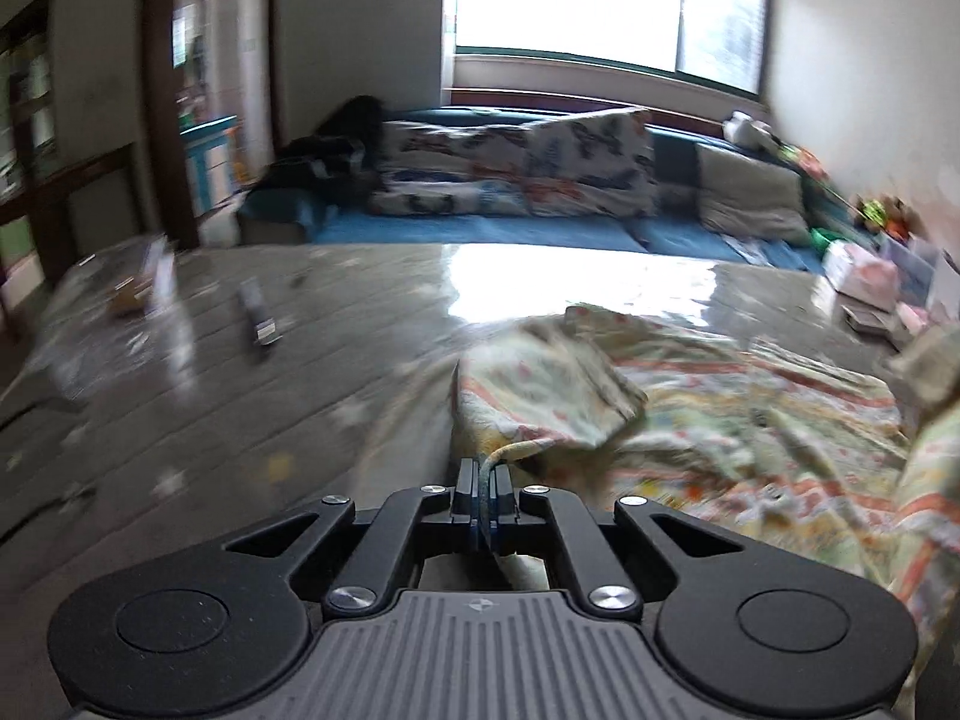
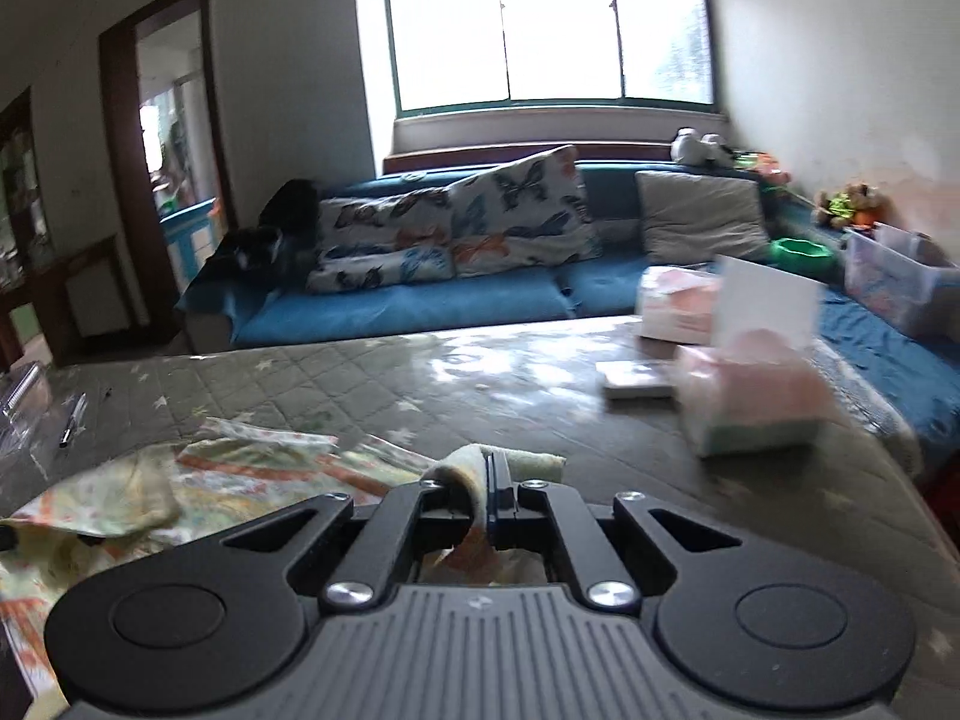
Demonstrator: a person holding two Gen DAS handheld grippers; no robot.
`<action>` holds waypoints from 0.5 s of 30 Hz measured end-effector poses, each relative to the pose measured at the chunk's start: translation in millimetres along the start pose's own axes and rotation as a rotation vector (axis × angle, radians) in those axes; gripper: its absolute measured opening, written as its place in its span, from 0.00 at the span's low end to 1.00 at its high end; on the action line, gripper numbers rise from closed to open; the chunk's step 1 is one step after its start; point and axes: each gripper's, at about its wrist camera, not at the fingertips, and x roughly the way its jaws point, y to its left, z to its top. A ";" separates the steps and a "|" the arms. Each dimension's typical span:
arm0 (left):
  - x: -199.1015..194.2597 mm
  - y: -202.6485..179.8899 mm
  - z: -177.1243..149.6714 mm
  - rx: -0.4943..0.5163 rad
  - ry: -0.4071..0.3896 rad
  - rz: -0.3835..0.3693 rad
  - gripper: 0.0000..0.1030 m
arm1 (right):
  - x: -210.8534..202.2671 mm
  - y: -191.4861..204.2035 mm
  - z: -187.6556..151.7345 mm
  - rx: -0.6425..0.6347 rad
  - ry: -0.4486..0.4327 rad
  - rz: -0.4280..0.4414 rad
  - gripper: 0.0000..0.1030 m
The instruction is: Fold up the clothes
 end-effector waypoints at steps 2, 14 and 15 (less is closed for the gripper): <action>-10.8 16.5 -12.4 -0.034 0.012 0.020 0.03 | -16.9 -13.2 -9.7 0.023 -0.006 -0.013 0.03; -67.4 50.6 -87.5 -0.133 0.115 0.038 0.03 | -54.2 -89.1 -89.1 0.194 0.115 -0.064 0.18; -67.4 49.9 -89.9 -0.128 0.121 0.040 0.04 | -54.7 -92.7 -98.0 0.193 0.131 -0.072 0.21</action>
